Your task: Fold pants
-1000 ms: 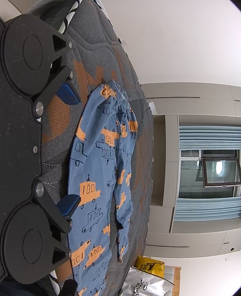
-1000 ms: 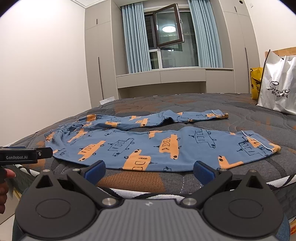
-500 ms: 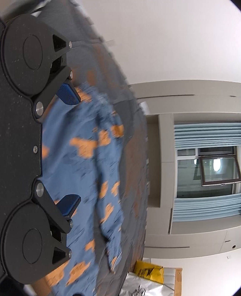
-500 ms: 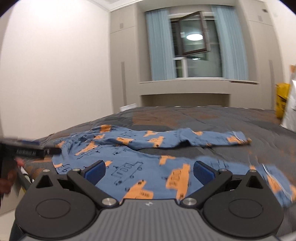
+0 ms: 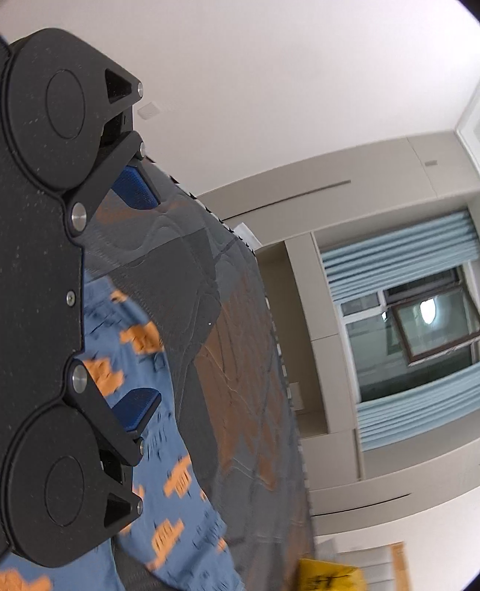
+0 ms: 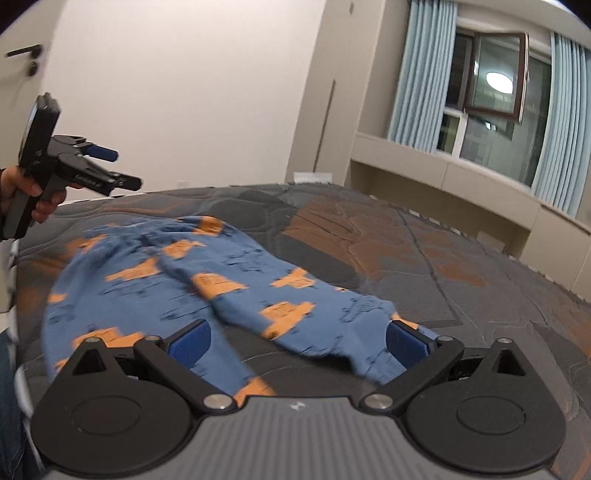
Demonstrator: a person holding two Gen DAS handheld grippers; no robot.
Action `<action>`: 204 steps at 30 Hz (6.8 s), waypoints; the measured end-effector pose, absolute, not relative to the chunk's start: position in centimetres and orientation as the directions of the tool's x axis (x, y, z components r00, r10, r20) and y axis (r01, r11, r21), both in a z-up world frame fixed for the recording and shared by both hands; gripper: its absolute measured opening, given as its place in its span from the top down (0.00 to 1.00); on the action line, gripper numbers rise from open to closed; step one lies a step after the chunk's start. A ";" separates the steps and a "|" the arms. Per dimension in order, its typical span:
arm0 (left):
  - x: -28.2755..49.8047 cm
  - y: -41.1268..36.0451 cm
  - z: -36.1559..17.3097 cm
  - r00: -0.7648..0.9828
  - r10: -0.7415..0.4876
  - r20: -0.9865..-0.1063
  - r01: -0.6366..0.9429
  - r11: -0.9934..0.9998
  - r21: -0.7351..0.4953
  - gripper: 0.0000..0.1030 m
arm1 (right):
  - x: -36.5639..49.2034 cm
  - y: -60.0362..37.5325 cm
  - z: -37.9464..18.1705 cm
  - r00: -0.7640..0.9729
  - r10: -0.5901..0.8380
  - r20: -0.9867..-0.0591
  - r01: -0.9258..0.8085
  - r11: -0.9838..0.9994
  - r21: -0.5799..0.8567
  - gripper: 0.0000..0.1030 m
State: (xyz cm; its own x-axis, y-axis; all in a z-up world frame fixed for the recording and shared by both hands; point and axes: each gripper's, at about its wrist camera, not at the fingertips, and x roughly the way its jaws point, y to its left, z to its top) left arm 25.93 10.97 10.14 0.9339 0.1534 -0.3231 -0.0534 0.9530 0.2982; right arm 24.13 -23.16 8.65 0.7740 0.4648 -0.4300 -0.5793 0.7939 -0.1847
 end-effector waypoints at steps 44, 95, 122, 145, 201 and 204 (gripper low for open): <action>45.2 16.0 4.0 0.730 -0.143 -0.668 0.331 0.930 0.162 0.39 | 53.6 -18.3 2.5 0.417 0.527 -0.740 -0.763 0.645 0.029 0.21; 42.2 16.0 6.4 0.816 -0.066 -0.574 0.180 0.973 0.143 0.98 | 50.8 -18.5 3.6 0.543 0.511 -0.666 -0.701 0.713 -0.025 0.97; 15.8 17.8 4.3 0.891 -0.218 -0.398 0.291 0.947 0.132 0.98 | 14.6 -17.3 5.7 0.827 0.433 -0.357 -0.554 0.736 -0.390 0.97; 18.3 21.7 3.2 0.886 -0.179 -0.428 0.090 0.971 -0.221 0.53 | 12.7 -18.2 3.8 0.836 0.420 -0.354 -0.537 0.758 -0.369 0.97; 12.4 -4.2 1.5 0.798 -0.379 -0.468 0.556 0.763 0.330 0.01 | 17.1 -32.5 4.3 0.863 0.302 -0.406 -0.299 0.952 0.071 0.00; 12.1 -5.5 0.8 0.775 -0.375 -0.509 0.608 0.661 0.439 0.05 | 19.4 -33.3 4.9 0.834 0.328 -0.443 -0.310 0.944 0.115 0.00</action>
State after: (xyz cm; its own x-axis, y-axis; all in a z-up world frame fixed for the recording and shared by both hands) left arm 12.08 -5.52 0.80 0.7750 -0.3746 -0.5089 0.6080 0.6614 0.4391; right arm 19.39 -33.32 4.87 0.8341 0.3283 -0.4432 -0.3102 0.9437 0.1152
